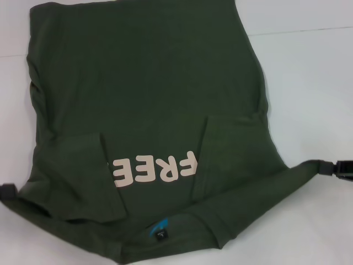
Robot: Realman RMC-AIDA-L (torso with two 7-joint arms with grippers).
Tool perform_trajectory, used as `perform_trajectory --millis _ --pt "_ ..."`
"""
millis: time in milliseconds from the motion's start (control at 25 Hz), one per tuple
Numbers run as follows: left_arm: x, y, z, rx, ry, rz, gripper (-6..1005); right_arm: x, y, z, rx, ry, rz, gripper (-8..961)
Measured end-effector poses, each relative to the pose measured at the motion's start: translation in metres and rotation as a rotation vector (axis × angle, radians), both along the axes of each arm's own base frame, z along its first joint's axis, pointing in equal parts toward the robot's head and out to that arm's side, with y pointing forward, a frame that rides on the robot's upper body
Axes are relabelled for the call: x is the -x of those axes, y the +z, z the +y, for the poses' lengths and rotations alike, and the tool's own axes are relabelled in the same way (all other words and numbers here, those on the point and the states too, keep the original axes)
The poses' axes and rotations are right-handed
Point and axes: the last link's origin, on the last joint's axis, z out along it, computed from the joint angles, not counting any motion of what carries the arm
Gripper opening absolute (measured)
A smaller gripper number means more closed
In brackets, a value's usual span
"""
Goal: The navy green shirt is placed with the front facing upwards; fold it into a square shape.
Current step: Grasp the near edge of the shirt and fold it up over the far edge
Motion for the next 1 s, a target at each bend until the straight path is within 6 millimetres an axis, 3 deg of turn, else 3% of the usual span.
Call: perform_trajectory --millis 360,480,520,680,1000 --pt "-0.030 0.007 0.049 -0.037 -0.065 -0.035 25 0.025 0.007 0.052 -0.011 0.051 -0.032 29" --pt "-0.038 0.010 0.060 -0.042 -0.080 -0.035 26 0.028 0.008 0.058 -0.011 0.055 -0.038 29" --pt "-0.043 0.012 0.067 -0.050 -0.087 -0.033 26 0.034 0.010 0.071 -0.016 0.061 -0.055 29" --pt "-0.058 0.019 0.089 -0.092 -0.100 -0.035 26 0.046 0.015 0.092 -0.034 0.079 -0.077 29" --pt "-0.077 0.017 0.122 -0.148 -0.105 -0.030 25 0.064 0.022 0.122 -0.072 0.099 -0.108 29"
